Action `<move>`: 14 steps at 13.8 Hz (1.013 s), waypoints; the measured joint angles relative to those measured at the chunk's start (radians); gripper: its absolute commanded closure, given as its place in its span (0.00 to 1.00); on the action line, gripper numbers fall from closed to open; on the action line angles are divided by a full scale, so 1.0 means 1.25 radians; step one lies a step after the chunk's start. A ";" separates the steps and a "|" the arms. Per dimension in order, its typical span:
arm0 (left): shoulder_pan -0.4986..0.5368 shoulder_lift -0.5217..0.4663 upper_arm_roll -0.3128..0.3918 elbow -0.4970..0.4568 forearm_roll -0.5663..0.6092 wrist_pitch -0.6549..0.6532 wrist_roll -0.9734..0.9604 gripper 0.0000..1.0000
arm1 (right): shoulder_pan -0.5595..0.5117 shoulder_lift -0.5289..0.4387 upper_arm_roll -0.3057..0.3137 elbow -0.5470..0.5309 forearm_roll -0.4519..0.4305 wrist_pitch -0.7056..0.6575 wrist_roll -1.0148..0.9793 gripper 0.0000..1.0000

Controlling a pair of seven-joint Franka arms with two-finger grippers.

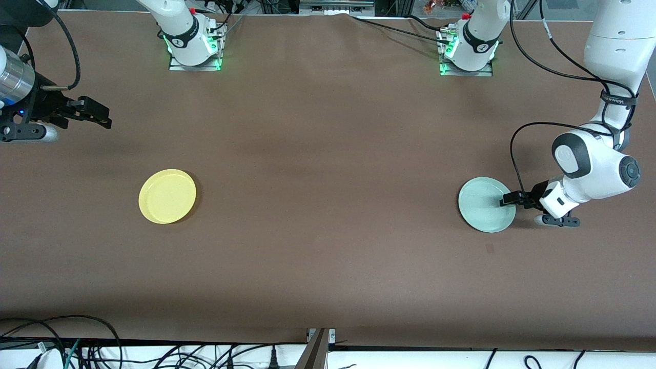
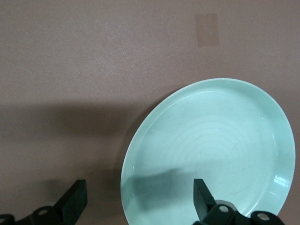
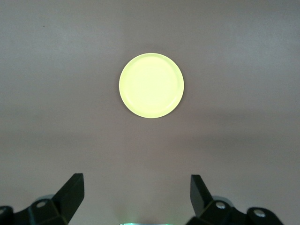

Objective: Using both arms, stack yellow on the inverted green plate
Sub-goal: 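Close the left gripper on the green plate rim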

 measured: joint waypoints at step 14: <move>0.000 0.005 0.000 0.001 -0.001 0.000 0.066 1.00 | 0.000 0.000 0.000 0.000 0.000 0.000 0.000 0.00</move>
